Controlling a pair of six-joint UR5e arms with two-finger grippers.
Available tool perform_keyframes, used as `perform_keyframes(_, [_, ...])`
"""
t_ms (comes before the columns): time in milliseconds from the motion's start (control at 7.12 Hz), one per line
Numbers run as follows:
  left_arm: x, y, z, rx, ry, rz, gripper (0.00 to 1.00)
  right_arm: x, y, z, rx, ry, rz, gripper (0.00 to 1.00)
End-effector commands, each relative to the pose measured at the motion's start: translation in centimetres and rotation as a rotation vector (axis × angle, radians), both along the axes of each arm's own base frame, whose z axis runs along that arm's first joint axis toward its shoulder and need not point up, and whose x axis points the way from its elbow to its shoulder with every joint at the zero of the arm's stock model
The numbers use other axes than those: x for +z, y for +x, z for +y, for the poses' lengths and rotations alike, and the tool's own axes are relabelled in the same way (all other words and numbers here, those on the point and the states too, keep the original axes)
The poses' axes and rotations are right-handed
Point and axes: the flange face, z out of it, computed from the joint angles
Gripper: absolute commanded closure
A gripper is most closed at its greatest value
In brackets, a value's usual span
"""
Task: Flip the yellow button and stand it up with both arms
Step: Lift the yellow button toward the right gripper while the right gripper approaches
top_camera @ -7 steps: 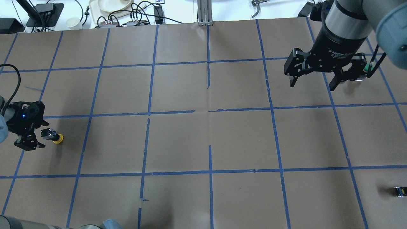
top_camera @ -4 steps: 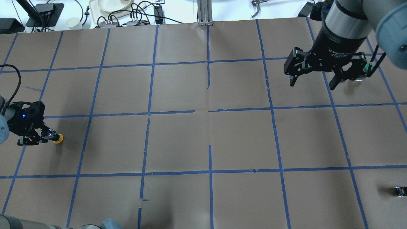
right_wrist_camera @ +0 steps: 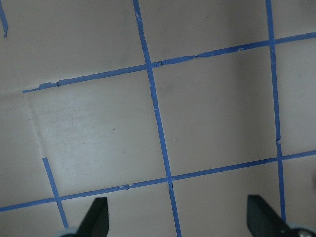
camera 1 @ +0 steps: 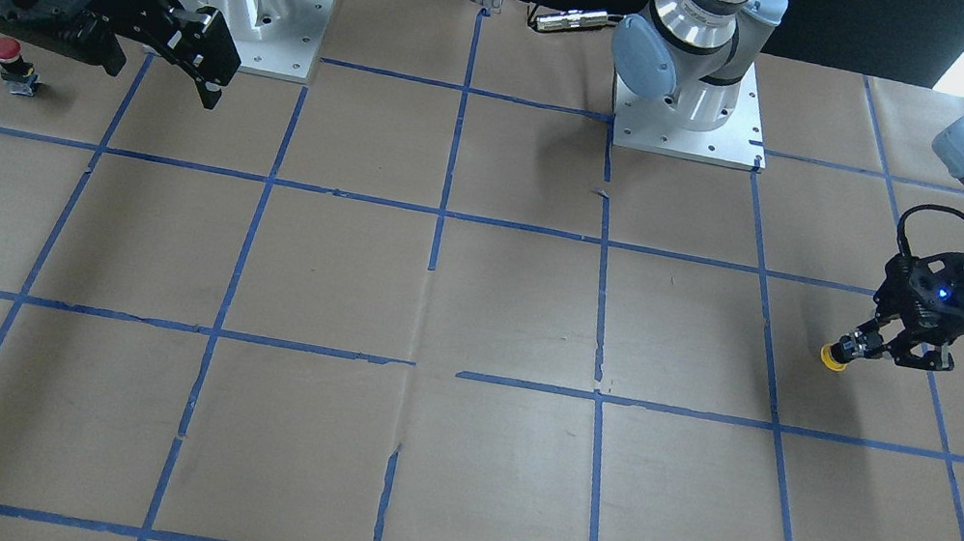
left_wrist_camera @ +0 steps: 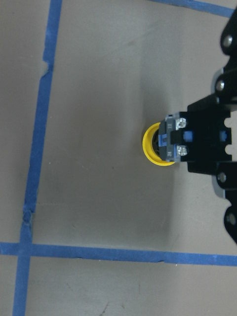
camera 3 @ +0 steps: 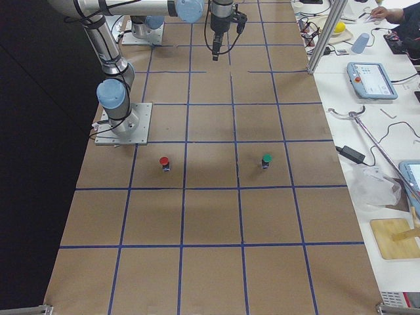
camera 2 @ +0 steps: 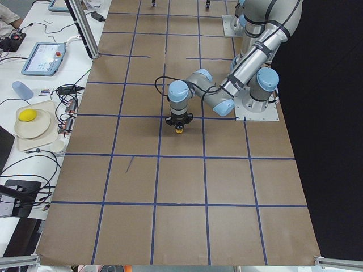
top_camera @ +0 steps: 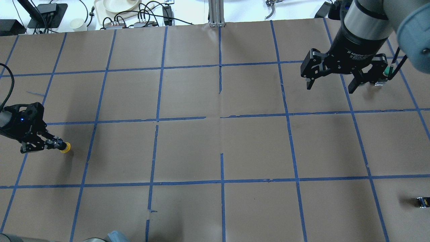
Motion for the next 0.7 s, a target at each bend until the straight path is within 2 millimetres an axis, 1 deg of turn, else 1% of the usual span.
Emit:
perform_keyframes(0, [4.4, -4.0, 2.1, 0.156, 0.048, 0.157, 0.75, -0.1, 0.1, -0.1, 0.005, 0.003, -0.005, 0.00])
perform_keyframes(140, [5.5, -6.1, 2.5, 0.281, 0.073, 0.256, 0.75, -0.3, 0.1, -0.2, 0.002, 0.004, -0.013, 0.00])
perform_keyframes(281, [6.7, -9.6, 2.3, 0.362, 0.123, 0.264, 0.75, -0.4, 0.0, -0.3, 0.009, 0.007, -0.014, 0.00])
perform_keyframes(421, [9.6, -15.5, 1.9, 0.445, 0.195, 0.300, 0.75, -0.7, -0.1, -0.7, 0.002, 0.010, -0.016, 0.00])
perform_keyframes(562, [12.4, -19.5, 1.1, 0.569, 0.255, 0.379, 0.75, -0.8, -0.1, -1.0, -0.008, 0.013, -0.020, 0.00])
